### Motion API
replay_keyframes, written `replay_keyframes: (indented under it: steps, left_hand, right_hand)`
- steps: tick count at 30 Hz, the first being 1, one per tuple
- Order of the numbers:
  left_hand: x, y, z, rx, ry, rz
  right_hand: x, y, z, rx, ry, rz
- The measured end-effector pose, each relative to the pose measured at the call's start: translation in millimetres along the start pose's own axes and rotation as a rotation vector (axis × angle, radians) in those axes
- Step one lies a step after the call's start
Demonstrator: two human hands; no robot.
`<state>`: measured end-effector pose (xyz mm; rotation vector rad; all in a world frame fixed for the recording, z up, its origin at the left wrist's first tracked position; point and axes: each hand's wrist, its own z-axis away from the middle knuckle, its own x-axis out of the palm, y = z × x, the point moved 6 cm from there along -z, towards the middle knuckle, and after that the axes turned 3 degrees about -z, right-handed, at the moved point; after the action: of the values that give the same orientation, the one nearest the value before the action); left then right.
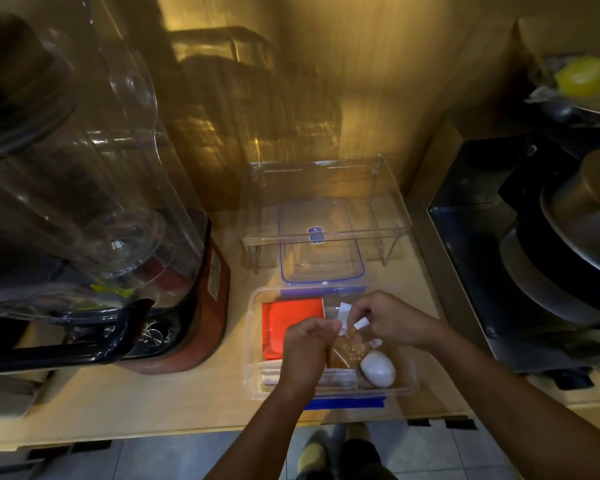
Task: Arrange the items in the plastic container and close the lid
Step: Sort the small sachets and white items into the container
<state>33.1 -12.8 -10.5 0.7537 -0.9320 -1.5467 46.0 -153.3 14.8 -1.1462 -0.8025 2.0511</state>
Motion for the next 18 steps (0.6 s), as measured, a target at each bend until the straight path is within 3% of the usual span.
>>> replay_keyframes:
  steps: [4, 8, 14, 18]
  left_hand:
    - [5.8, 0.1, 3.8, -0.007, -0.107, -0.043]
    - [1.1, 3.2, 3.8, 0.001, -0.042, -0.058]
    - [-7.7, 1.4, 6.4, -0.006, 0.14, 0.06]
    - [-9.0, -7.9, 7.3, -0.15, 0.197, 0.184]
  right_hand:
    - [1.8, 4.4, -2.0, 0.056, 0.19, -0.046]
    - [2.2, 3.4, 3.1, 0.051, 0.341, -0.158]
    - [10.3, 18.2, 12.1, 0.153, 0.257, -0.568]
    - [9.0, 16.5, 11.5, 0.086, 0.23, -0.467]
